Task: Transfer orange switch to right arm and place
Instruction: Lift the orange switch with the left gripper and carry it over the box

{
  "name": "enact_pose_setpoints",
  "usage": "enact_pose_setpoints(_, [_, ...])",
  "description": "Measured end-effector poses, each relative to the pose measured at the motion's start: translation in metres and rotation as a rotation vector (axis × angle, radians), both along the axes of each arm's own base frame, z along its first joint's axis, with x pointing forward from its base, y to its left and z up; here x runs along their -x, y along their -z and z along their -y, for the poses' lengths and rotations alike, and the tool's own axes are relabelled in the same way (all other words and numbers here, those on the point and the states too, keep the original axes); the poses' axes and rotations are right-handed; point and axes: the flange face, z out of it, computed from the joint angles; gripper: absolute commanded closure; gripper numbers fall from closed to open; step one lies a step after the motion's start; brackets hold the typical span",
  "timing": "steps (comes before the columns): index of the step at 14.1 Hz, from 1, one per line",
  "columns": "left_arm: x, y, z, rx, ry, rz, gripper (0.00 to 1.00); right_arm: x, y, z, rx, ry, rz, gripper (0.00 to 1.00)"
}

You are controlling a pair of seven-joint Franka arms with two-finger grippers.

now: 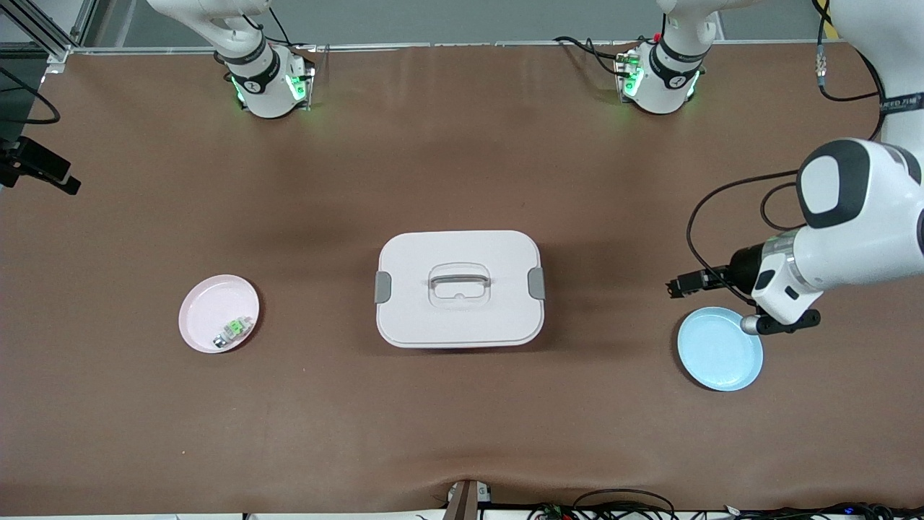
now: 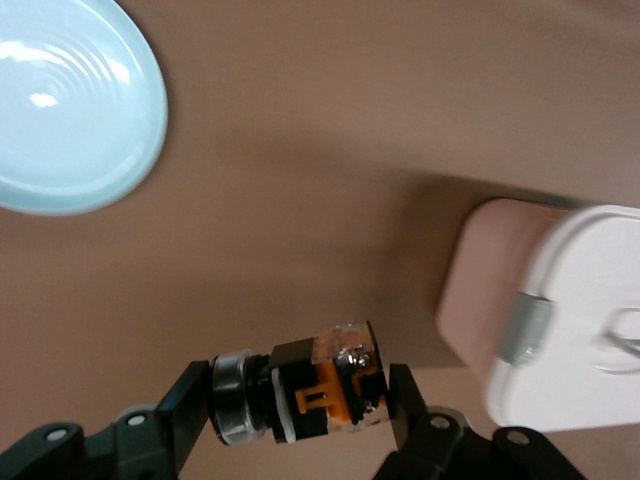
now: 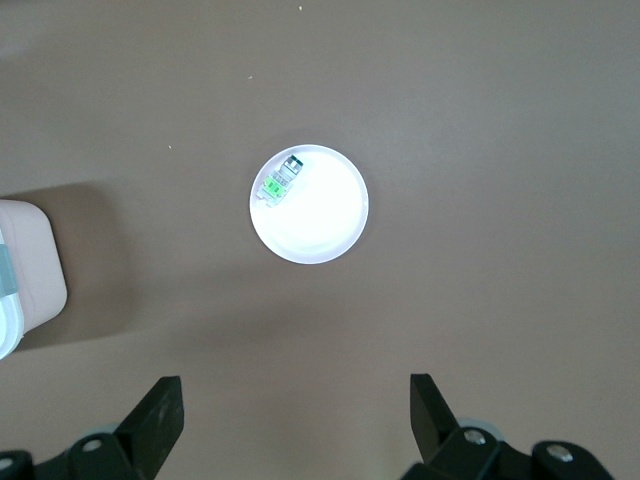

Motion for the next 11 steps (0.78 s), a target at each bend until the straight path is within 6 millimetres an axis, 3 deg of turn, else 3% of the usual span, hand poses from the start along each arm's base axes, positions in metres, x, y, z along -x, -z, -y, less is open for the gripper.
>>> enact_pose_setpoints(7, [0.030, -0.078, 0.139, 0.057, -0.343, -0.148, 1.00, -0.014, 0.026, -0.004, 0.000, -0.008, -0.050, 0.00])
enact_pose_setpoints(11, [0.050, -0.097, 0.196, 0.134, -0.425, -0.274, 1.00, -0.030, 0.057, -0.013, -0.104, -0.005, -0.098, 0.00])
